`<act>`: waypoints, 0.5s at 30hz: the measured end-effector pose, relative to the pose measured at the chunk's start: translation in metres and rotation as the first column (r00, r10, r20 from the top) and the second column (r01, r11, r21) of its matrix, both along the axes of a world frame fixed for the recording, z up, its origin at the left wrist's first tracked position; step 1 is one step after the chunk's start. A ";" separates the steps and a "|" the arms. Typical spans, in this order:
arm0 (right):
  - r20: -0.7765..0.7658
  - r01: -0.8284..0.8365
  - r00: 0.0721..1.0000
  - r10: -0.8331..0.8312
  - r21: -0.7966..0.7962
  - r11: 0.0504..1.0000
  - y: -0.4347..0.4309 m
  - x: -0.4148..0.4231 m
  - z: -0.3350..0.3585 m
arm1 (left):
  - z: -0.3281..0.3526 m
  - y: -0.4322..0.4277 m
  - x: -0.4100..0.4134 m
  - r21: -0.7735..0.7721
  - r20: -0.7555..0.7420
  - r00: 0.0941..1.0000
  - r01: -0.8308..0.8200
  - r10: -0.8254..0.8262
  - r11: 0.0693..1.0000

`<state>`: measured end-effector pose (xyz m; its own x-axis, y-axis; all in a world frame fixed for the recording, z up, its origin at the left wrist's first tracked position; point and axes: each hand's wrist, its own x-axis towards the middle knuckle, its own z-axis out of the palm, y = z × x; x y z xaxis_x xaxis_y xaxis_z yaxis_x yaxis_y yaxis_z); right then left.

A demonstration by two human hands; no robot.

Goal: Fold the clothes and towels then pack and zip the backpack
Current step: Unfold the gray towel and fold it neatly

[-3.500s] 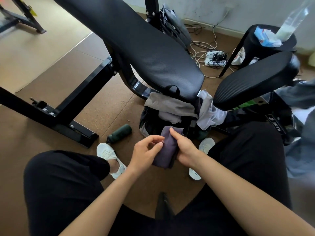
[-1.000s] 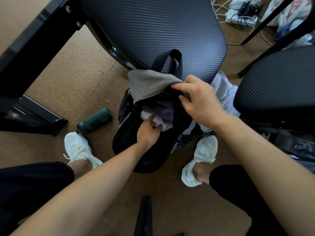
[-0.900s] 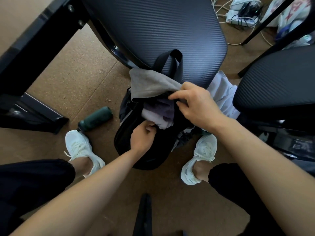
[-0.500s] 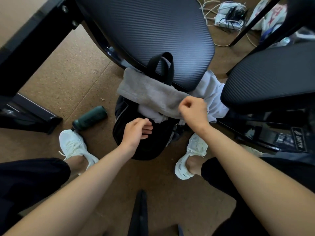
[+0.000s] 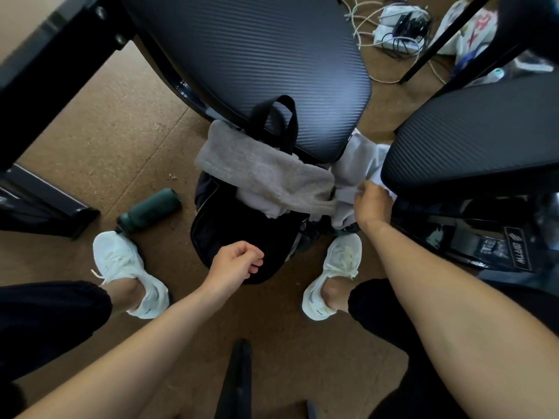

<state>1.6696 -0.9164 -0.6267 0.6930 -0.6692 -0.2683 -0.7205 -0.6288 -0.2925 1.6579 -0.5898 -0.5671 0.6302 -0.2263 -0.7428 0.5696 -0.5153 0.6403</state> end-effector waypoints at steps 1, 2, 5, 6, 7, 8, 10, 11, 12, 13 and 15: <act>0.007 -0.007 1.000 0.007 -0.021 1.000 0.004 -0.004 0.007 | 0.000 0.002 -0.001 0.018 0.031 0.997 0.067 -0.068 0.998; 0.010 -0.014 1.000 0.015 -0.044 0.999 0.009 -0.009 0.015 | 0.001 0.004 -0.002 0.051 0.086 0.980 0.175 -0.179 0.983; 0.044 0.005 0.999 -0.001 -0.085 0.996 0.022 -0.025 0.043 | 0.014 0.009 -0.002 0.160 0.209 0.833 0.489 -0.513 0.858; 0.072 0.028 0.997 -0.022 -0.082 0.996 0.027 -0.030 0.055 | 0.021 0.010 -0.001 0.181 0.230 0.787 0.544 -0.573 0.819; 0.112 0.054 0.993 -0.046 -0.069 0.996 0.032 -0.034 0.066 | 0.029 0.010 0.000 0.208 0.250 0.745 0.582 -0.618 0.786; 0.152 0.083 0.986 -0.073 -0.058 0.995 0.037 -0.039 0.077 | 0.037 0.010 0.002 0.236 0.276 0.708 0.606 -0.650 0.760; 0.221 0.126 0.968 -0.116 -0.032 0.992 0.049 -0.050 0.099 | 0.052 0.012 0.004 0.278 0.339 0.641 0.631 -0.688 0.724; 0.261 0.141 0.956 -0.131 -0.020 0.990 0.057 -0.055 0.111 | 0.060 0.014 0.004 0.289 0.370 0.612 0.639 -0.699 0.713; 0.313 0.157 0.938 -0.147 -0.005 0.988 0.066 -0.060 0.125 | 0.068 0.015 0.004 0.297 0.399 0.586 0.645 -0.706 0.704; 0.369 0.169 0.915 -0.163 0.016 0.985 0.076 -0.064 0.139 | 0.076 0.018 0.003 0.314 0.424 0.554 0.652 -0.716 0.690; 0.493 0.163 0.852 -0.174 0.064 0.984 0.095 -0.074 0.166 | 0.093 0.022 0.002 0.370 0.471 0.470 0.663 -0.747 0.651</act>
